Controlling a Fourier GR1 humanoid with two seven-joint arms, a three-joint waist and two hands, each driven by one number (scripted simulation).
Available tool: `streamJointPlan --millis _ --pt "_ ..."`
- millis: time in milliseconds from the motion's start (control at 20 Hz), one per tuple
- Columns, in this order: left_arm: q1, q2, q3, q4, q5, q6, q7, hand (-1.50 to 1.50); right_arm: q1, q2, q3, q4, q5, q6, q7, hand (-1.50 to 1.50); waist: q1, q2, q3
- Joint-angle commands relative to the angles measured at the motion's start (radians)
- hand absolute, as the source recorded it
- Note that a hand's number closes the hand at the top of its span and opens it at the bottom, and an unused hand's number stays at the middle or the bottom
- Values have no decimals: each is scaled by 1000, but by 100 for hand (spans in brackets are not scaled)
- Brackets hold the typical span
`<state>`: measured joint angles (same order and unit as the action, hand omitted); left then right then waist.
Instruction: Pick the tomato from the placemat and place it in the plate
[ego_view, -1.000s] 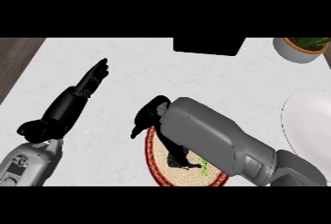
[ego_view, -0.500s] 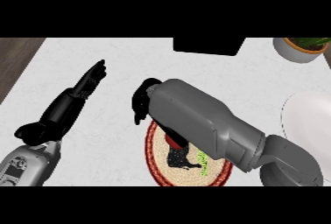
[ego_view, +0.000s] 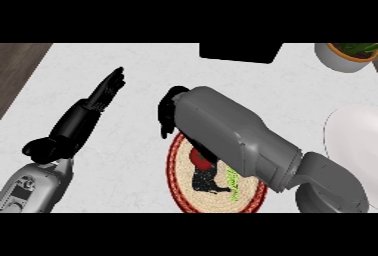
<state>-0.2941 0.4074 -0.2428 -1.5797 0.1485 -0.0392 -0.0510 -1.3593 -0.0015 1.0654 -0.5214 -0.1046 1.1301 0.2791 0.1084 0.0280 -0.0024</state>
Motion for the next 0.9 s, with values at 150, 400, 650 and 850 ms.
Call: streamJointPlan --millis 150,400,650,850 --pt "34 -1 6 22 -30 -1 -39 0 7 1 66 16 32 90 -83 -150 -14 -1 1" --pt "11 -4 25 24 -24 -6 -22 0 72 2 152 -25 65 78 -105 -150 -19 -1 1" --pt "46 -33 -1 -45 -25 9 24 0 70 2 193 0 90 98 -145 -150 -18 -2 2" --pt "40 -32 23 -8 -44 14 0 0 117 2 234 -27 103 89 -158 -150 -37 -5 2"
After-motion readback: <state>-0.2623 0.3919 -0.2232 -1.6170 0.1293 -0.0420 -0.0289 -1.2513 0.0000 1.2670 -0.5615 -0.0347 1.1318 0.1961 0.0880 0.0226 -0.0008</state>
